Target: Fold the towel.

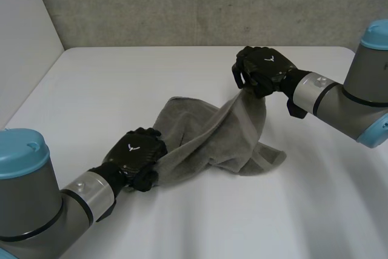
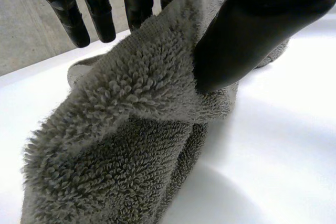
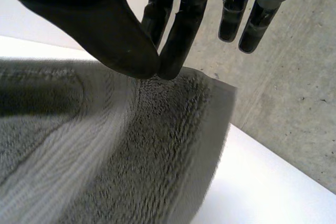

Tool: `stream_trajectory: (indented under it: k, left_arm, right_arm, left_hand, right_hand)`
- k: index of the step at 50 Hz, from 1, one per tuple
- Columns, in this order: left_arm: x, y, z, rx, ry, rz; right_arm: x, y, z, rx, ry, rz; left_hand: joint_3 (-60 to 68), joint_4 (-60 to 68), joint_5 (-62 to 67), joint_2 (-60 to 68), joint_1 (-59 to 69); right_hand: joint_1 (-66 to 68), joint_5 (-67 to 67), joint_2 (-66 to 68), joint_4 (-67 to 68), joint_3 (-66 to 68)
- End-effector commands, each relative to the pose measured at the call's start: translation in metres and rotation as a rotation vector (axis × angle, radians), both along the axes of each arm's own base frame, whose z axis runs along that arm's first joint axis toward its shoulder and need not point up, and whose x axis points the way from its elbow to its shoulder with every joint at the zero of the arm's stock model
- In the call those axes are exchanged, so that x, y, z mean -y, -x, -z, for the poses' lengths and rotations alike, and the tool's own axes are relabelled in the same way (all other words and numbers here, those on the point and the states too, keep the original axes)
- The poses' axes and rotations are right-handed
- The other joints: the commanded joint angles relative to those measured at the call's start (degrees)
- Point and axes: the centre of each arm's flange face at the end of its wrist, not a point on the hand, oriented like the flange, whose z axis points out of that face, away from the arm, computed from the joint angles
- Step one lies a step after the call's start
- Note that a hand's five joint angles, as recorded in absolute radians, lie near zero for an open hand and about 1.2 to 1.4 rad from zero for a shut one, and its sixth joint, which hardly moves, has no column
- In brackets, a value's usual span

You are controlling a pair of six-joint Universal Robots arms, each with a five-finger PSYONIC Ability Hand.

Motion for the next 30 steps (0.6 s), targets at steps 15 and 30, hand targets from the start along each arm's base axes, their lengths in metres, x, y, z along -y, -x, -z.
stream_trajectory:
  k: [15, 30]
  left_arm:
    - [-0.002, 0.001, -0.003, -0.004, 0.008, 0.008]
    - [-0.004, 0.002, -0.007, -0.009, 0.019, 0.014]
  right_arm:
    - [-0.055, 0.068, 0.032, -0.352, -0.096, 0.061]
    - [-0.06, 0.058, 0.03, -0.29, 0.066, 0.072]
  left_hand:
    - [-2.98, -3.36, 4.56, 4.21, 5.87]
    - [-2.98, -3.36, 4.56, 4.21, 5.87]
  right_hand:
    - [-14.92, -15.15, -13.98, -4.37, -2.5]
    - [-50.75, -50.98, -49.81, -4.37, -2.5]
